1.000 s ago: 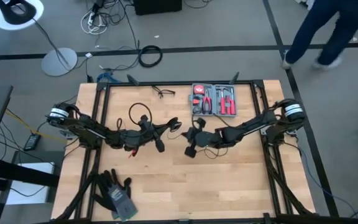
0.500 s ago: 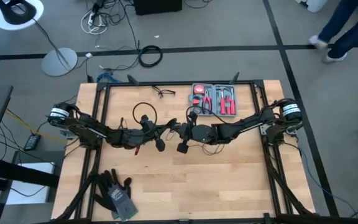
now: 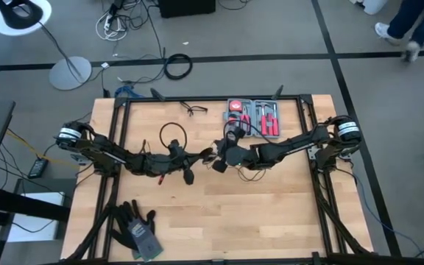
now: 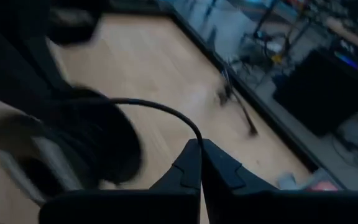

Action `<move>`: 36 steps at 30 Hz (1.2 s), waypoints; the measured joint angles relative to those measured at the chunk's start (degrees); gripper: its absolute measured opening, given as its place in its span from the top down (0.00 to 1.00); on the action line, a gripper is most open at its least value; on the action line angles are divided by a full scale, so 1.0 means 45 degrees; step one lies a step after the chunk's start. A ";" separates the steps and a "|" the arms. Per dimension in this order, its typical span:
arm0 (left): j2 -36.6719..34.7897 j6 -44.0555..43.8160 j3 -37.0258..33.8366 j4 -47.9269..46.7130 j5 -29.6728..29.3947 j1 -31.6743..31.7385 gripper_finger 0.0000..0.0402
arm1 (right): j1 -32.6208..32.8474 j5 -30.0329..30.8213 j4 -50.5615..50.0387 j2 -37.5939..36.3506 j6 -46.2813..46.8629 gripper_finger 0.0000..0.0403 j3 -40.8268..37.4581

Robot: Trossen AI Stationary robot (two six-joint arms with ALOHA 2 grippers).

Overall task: Coil cords
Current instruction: Coil the black wire onto the spool

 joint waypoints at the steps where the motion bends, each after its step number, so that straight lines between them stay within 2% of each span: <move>1: 0.0000 0.0003 0.0000 -0.0001 0.0011 0.0000 1.00 | 0.0004 0.0017 -0.0295 -0.0009 0.0337 1.00 -0.0002; 8: 0.0000 -0.0328 0.0000 0.0184 -0.0085 0.0284 1.00 | 0.0493 -0.0535 -0.0129 -0.0019 0.0478 1.00 -0.0002; 17: 0.0000 -0.0607 0.0000 0.0175 -0.0070 0.0507 1.00 | 0.0773 -0.0235 -0.0590 -0.0032 0.0422 1.00 0.0003; 20: 0.0000 -0.0570 -0.0010 0.0152 -0.0362 0.0503 1.00 | 0.1058 0.0274 -0.1984 -0.0087 0.1288 1.00 0.0003; 25: 0.0000 -0.0274 -0.0015 0.0245 -0.0593 0.0475 1.00 | 0.1891 0.1455 -0.4801 -0.0179 0.3928 1.00 -0.0018; 28: 0.0000 -0.0209 -0.0015 0.0640 -0.0648 0.0457 1.00 | 0.2348 0.1533 -0.4978 -0.0179 0.5173 1.00 -0.0615; 32: 0.0000 0.0181 -0.0015 0.1317 -0.0886 0.0310 1.00 | 0.2763 0.1533 -0.3445 -0.0179 0.6532 1.00 -0.2207; 34: 0.0000 0.0397 -0.0015 0.1599 -0.0909 0.0238 1.00 | 0.2822 0.1212 -0.1438 -0.0179 0.6706 1.00 -0.3333; 36: 0.0000 0.0413 -0.0015 0.1620 -0.0982 0.0220 1.00 | 0.2594 -0.0108 0.1474 -0.0173 0.6537 1.00 -0.4471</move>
